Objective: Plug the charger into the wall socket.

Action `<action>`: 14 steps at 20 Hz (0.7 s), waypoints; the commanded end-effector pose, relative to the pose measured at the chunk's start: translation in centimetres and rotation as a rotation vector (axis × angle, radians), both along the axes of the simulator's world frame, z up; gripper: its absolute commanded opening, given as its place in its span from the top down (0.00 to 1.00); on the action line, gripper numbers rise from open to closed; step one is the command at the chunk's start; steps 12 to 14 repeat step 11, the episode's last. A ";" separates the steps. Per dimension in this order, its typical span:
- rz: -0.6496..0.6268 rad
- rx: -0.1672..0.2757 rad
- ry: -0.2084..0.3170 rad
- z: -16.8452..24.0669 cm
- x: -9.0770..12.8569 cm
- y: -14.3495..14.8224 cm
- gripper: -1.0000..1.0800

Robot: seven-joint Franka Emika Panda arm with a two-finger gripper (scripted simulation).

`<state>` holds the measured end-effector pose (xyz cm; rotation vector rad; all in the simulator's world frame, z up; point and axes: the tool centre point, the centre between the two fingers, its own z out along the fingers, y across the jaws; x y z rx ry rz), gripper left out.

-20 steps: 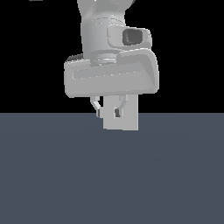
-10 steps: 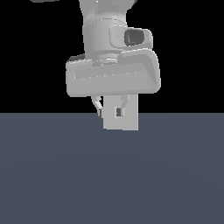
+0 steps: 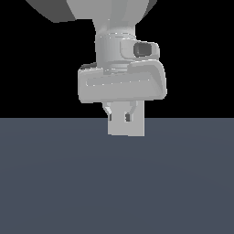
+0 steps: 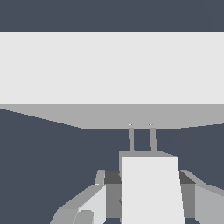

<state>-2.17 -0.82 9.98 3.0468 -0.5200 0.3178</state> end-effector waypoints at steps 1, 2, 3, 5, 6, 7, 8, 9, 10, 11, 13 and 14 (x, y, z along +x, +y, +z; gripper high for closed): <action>0.000 0.000 0.000 0.0 0.9 -0.3 1.00; 0.000 0.000 0.000 0.0 1.1 -0.4 1.00; 0.000 0.000 0.000 0.0 1.3 -0.5 1.00; 0.000 0.000 0.000 0.0 1.7 -0.6 1.00; 0.000 0.000 0.000 0.0 1.8 -0.6 1.00; 0.000 0.000 0.000 0.0 1.8 -0.6 1.00; 0.000 0.000 0.000 0.0 1.9 -0.6 1.00; 0.000 0.000 0.000 0.0 1.9 -0.6 1.00; 0.000 0.000 0.000 0.0 1.8 -0.6 1.00; 0.000 0.000 0.000 0.0 1.8 -0.6 1.00; 0.000 0.000 0.000 0.0 1.8 -0.6 1.00; 0.000 0.000 0.000 0.0 1.8 -0.6 1.00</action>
